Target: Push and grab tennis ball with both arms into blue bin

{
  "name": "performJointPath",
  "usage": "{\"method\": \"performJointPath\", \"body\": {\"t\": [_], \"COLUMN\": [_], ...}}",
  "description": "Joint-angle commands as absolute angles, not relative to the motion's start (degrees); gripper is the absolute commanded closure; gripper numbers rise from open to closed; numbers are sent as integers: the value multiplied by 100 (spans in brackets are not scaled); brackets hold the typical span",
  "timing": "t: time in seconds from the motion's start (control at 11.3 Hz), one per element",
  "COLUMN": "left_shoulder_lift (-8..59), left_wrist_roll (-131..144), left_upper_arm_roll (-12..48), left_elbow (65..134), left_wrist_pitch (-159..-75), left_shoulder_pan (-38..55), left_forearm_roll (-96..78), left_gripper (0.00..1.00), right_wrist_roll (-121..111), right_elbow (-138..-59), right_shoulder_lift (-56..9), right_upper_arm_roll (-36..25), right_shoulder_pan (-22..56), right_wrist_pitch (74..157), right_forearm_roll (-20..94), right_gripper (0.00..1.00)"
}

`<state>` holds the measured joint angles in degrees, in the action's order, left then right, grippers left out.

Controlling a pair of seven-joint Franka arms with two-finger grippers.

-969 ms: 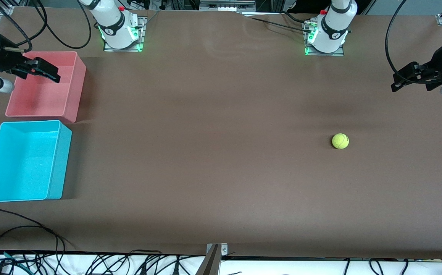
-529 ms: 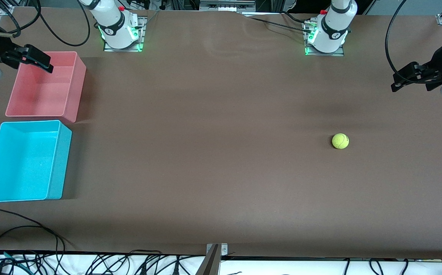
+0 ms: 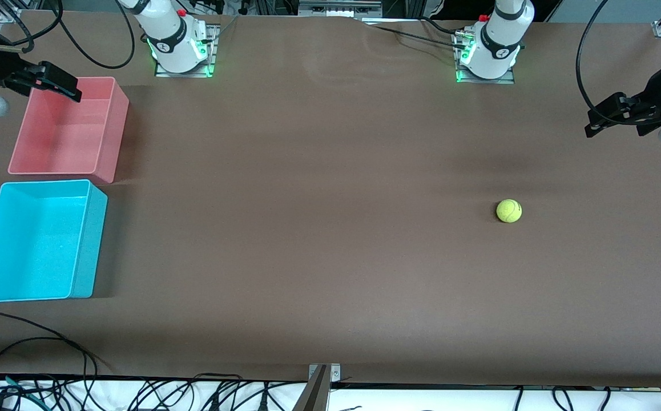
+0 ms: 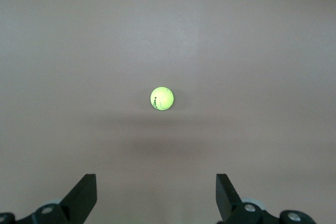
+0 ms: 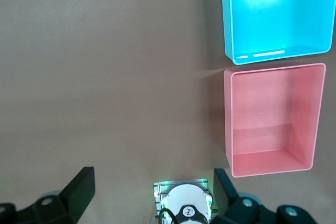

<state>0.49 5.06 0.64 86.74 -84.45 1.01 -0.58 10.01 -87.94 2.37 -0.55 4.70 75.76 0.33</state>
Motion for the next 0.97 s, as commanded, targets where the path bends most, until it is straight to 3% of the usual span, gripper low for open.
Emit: {"method": "performJointPath", "body": {"t": [0.0, 0.88], "left_shoulder_lift": [88, 88], "left_wrist_roll": [545, 554], "left_upper_arm_roll": [88, 88], "left_elbow": [8561, 8561], "left_wrist_pitch": [-8358, -8350], "left_shoulder_pan": [79, 79], "left_forearm_roll": [53, 53], "left_gripper": [0, 0], "right_wrist_roll": [870, 844], "right_elbow": [-8684, -8684], "right_shoulder_lift": [229, 88], "right_upper_arm_roll": [-35, -44], "right_shoulder_pan": [483, 483], "right_wrist_pitch": [7453, 7550], "right_forearm_roll": [393, 510], "right_gripper": [0, 0]}}
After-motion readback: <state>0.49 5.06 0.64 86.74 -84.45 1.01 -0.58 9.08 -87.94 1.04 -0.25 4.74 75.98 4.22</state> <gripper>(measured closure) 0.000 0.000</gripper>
